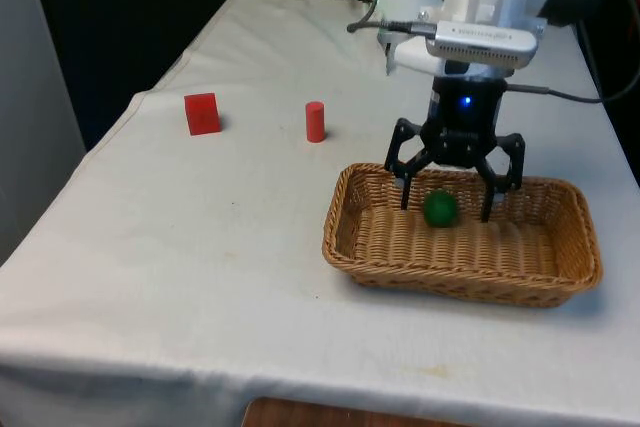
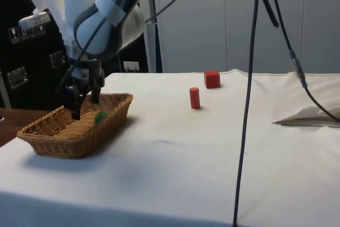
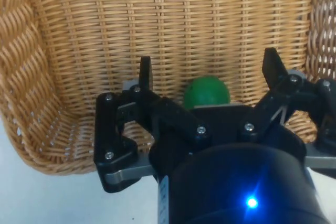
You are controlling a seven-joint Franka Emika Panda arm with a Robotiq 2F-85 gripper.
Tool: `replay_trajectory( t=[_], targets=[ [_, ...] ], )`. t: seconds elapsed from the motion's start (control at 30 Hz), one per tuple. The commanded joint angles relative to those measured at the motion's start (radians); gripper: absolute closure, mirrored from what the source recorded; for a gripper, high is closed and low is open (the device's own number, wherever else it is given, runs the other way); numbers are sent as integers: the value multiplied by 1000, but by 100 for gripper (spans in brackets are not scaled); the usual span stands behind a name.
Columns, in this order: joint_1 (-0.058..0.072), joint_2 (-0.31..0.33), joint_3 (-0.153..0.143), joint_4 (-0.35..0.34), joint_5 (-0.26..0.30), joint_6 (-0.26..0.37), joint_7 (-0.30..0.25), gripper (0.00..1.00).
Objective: Pick up the object to the left of the cylinder and place it into the basket.
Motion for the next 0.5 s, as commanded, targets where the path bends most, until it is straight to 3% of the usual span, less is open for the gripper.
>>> replay_trajectory(
  t=[0.0, 0.03, 0.07, 0.33, 0.37, 0.4, 0.47],
  targets=[
    [10, -15, -10, -13, -7, -5, 5, 0],
    [1, -7, -1, -3, -1, -3, 0, 0],
    [11, -20, -12, -15, -9, -8, 5, 0],
    [25, -54, -33, -18, -32, -42, 9, 0],
    [15, -50, -21, -15, -21, -32, -1, 0],
    [26, -57, -36, -17, -34, -47, 9, 0],
    [29, -66, -41, -16, -40, -58, 9, 0]
  ],
)
